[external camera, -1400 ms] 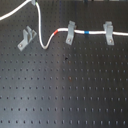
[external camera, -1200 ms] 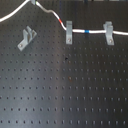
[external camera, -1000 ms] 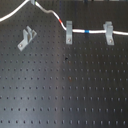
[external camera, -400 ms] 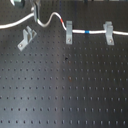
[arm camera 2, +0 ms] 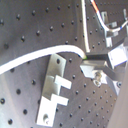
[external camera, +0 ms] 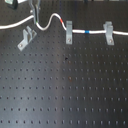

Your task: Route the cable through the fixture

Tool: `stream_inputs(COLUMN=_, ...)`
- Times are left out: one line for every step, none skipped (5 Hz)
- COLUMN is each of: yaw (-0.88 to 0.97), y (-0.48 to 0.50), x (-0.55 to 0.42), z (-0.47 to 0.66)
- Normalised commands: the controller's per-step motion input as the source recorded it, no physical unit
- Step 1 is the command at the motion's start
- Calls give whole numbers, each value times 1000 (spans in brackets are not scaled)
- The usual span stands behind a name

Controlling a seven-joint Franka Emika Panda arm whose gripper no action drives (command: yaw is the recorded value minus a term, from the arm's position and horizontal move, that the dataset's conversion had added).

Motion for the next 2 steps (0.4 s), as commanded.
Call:
stream_inputs(yaw=906, y=152, x=5, z=70)
stream_inputs(yaw=886, y=201, x=-27, z=105)
